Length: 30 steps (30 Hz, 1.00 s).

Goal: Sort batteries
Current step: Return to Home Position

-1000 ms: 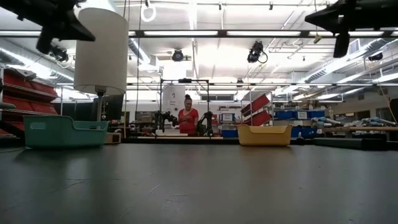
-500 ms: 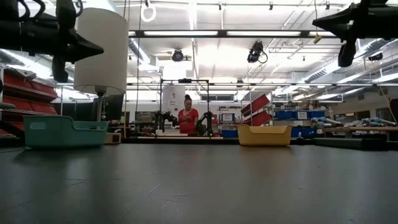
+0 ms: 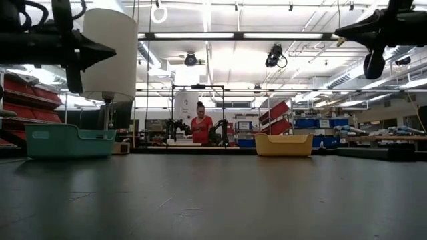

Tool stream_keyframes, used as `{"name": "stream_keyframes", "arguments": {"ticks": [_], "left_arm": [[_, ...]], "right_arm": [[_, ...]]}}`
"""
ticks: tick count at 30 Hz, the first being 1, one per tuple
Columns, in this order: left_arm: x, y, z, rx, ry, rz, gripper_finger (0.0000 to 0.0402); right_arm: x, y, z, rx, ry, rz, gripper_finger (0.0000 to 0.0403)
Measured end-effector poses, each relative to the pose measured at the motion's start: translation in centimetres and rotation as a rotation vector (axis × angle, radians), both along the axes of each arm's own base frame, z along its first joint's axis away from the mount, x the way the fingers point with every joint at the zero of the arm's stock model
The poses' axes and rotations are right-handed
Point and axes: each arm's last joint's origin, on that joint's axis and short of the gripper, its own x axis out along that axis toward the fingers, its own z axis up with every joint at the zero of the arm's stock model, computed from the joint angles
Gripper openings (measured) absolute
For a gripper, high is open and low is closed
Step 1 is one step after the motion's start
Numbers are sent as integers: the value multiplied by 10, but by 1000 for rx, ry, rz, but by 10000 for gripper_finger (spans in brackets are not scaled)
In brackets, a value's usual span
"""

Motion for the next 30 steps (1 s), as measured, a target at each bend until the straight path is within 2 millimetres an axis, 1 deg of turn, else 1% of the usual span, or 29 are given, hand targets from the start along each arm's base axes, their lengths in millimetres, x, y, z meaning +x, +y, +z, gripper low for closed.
{"name": "stream_keyframes", "arguments": {"ticks": [5, 6, 8, 9, 11, 14, 17, 23, 30], "left_arm": [[3, 0, -11, -19, 106, -16, 30], [3, 0, -13, -15, 134, -15, 32], [4, 0, -18, 37, 227, -8, 33], [4, 0, -19, 107, 277, 3, 33], [6, 0, -21, 302, 416, 34, 34], [8, 0, -23, 521, 560, 61, 34], [9, 0, -23, 610, 617, 72, 34], [9, 0, -23, 602, 609, 72, 35], [9, 0, -23, 600, 608, 71, 35]], "right_arm": [[1, 2, -4, -115, 80, 40, 25], [2, 2, -6, -156, 112, 60, 28], [2, 4, -13, -320, 222, 102, 34], [3, 4, -16, -410, 281, 118, 37], [3, 4, -21, -554, 364, 126, 40], [4, 4, -23, -682, 420, 125, 40], [4, 4, -23, -721, 426, 121, 36], [4, 4, -23, -715, 425, 122, 32], [4, 4, -23, -718, 425, 121, 36]]}}
